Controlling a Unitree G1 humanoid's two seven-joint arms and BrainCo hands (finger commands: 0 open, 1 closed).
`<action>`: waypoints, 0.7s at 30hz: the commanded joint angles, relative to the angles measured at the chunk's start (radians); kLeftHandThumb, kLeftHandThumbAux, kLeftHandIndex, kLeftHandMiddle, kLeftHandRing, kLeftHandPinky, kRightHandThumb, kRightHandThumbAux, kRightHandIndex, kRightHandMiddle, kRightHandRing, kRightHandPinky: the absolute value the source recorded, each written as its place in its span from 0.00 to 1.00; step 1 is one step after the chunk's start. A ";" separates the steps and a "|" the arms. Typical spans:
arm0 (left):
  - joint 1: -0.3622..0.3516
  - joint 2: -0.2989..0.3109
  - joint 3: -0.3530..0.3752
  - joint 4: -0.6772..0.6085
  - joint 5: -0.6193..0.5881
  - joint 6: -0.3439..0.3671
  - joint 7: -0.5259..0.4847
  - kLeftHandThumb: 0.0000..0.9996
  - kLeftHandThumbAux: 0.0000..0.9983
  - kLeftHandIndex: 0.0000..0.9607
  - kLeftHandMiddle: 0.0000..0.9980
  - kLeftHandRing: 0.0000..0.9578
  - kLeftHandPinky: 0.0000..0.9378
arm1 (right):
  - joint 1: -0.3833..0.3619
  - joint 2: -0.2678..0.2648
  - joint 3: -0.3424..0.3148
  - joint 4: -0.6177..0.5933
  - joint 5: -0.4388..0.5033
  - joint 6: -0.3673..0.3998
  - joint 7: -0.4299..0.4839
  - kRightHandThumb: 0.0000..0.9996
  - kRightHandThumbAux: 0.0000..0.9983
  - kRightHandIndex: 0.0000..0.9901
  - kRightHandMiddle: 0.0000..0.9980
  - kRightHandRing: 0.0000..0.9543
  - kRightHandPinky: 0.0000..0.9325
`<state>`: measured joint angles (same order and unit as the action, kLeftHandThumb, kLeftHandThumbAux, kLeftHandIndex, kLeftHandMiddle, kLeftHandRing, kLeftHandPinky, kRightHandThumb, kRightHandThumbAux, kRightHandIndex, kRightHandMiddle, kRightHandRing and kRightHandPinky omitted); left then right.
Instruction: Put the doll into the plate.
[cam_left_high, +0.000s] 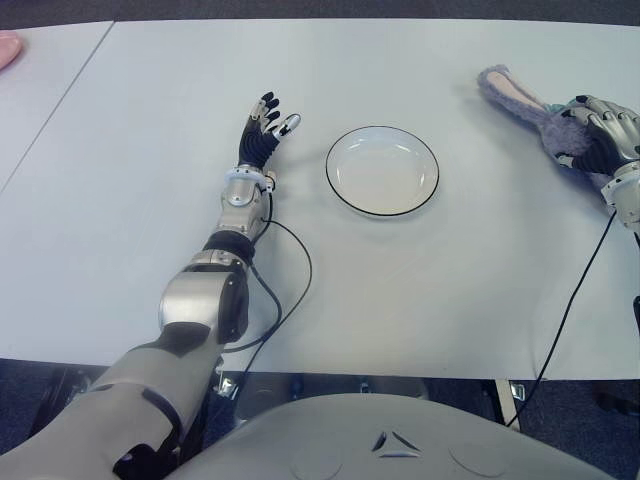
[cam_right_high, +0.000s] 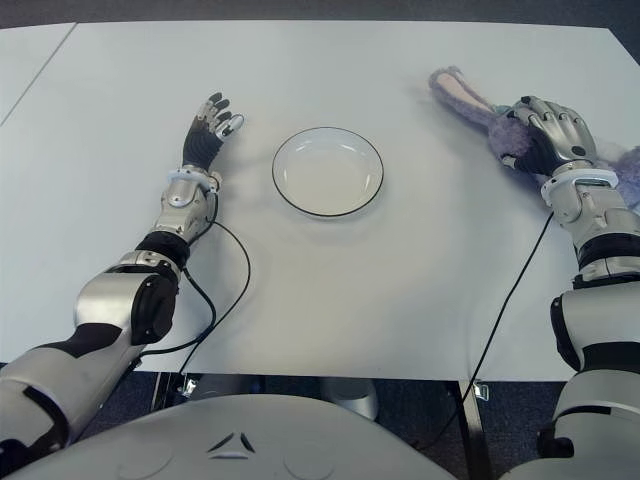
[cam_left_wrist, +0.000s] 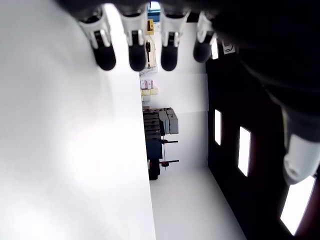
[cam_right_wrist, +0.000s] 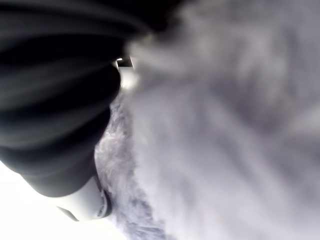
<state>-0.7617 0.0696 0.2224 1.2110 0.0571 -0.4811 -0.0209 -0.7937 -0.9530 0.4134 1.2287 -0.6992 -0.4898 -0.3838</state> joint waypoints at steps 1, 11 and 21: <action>0.249 -0.026 0.014 0.153 -0.004 0.155 0.014 0.00 0.54 0.08 0.11 0.10 0.10 | 0.079 0.080 0.022 0.028 0.004 -0.033 0.056 0.30 0.80 0.15 0.00 0.14 0.35; 0.247 -0.020 0.005 0.153 0.004 0.167 0.019 0.00 0.55 0.07 0.11 0.11 0.10 | 0.083 0.111 0.025 -0.126 0.016 -0.103 0.098 0.28 0.77 0.09 0.00 0.19 0.39; 0.250 -0.014 0.001 0.152 0.006 0.160 0.010 0.00 0.56 0.07 0.11 0.11 0.11 | 0.102 0.174 0.037 -0.200 -0.020 -0.191 -0.021 0.25 0.77 0.13 0.08 0.29 0.47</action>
<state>-0.7478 0.0921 0.2220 1.2128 0.0575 -0.4811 -0.0209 -0.7560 -0.8409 0.4189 1.0831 -0.7005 -0.6165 -0.3766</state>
